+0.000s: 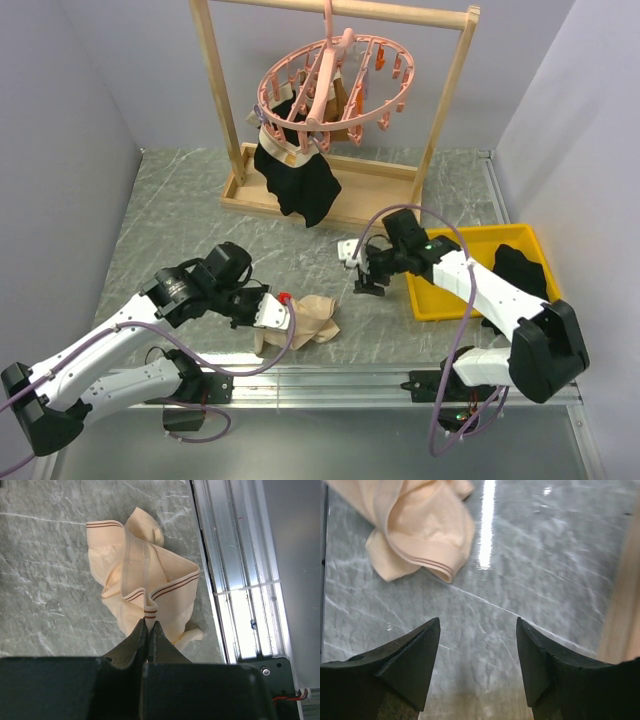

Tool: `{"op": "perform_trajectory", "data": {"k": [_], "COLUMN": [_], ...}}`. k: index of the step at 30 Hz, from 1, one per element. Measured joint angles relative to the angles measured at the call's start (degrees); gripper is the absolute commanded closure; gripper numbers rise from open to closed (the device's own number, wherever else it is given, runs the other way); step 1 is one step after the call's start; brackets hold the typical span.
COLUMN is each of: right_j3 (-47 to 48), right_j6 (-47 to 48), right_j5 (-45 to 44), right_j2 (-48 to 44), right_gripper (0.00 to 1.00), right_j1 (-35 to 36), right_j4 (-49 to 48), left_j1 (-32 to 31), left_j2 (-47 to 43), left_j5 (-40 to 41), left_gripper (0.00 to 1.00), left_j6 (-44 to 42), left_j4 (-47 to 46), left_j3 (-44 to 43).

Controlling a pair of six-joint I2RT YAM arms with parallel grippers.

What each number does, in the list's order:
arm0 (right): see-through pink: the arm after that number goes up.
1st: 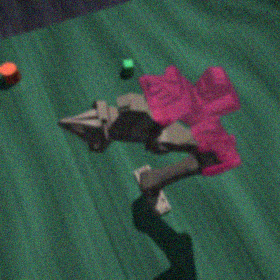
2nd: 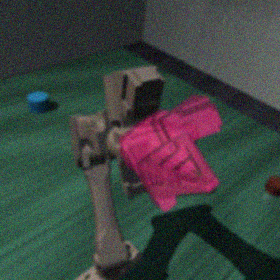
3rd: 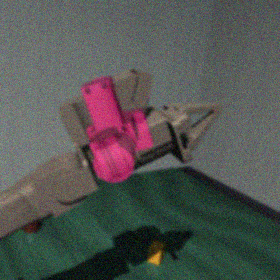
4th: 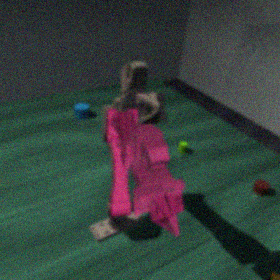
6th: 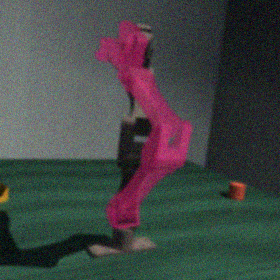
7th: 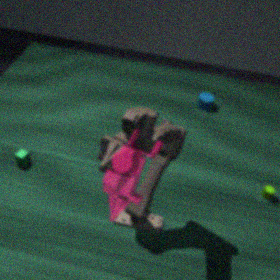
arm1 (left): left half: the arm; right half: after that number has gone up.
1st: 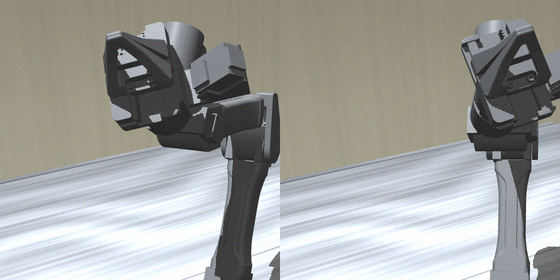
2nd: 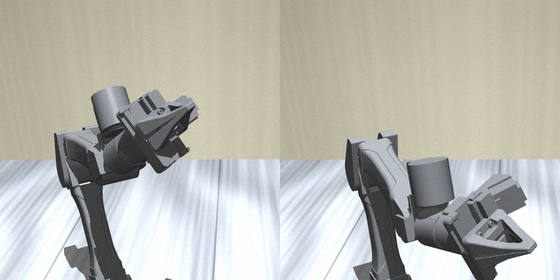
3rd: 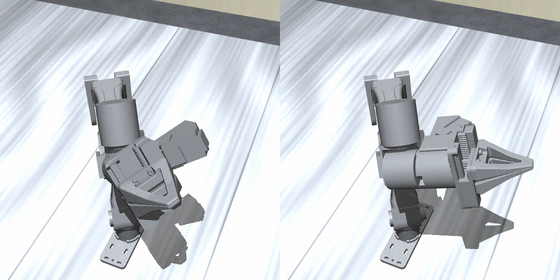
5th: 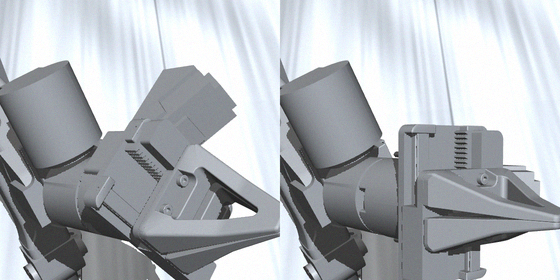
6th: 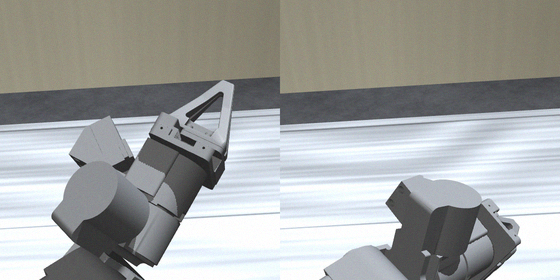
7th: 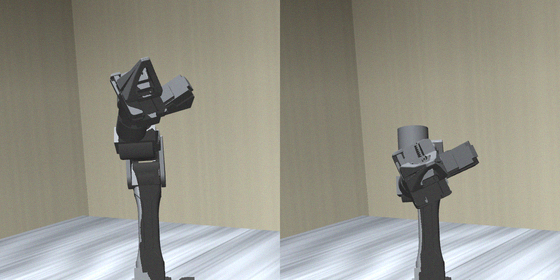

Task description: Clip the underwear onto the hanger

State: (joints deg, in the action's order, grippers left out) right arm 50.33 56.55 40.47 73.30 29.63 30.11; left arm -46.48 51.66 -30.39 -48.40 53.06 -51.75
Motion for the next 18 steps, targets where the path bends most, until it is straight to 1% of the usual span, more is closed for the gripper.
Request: {"op": "perform_trajectory", "data": {"k": [5,7,10,11,18], "right_j3": [-1.8,-1.8,-1.8,-1.8,-1.2], "right_j6": [5.4,6.3,6.6,6.6,5.9], "right_j5": [-1.4,-2.2,-4.0,-4.6,-10.4], "right_j2": [4.3,5.9,7.9,8.5,13.5], "right_gripper": [0.43,0.44,0.45,0.48,0.57], "right_j1": [3.9,5.3,7.1,7.9,13.7], "right_j4": [-1.7,-2.8,-4.1,-4.5,-6.0], "left_j1": [0.4,1.0,2.5,3.2,8.4], "left_j2": [-0.5,-0.5,-0.4,-0.4,-0.1], "left_j5": [0.3,0.3,0.0,-0.2,-3.0], "left_gripper": [1.0,1.0,1.0,1.0,1.0], "left_j6": [0.2,0.6,1.6,2.0,4.8], "left_j4": [-0.3,-0.6,-1.8,-2.1,-3.7], "left_j3": [0.9,1.0,1.0,1.0,0.9]}}
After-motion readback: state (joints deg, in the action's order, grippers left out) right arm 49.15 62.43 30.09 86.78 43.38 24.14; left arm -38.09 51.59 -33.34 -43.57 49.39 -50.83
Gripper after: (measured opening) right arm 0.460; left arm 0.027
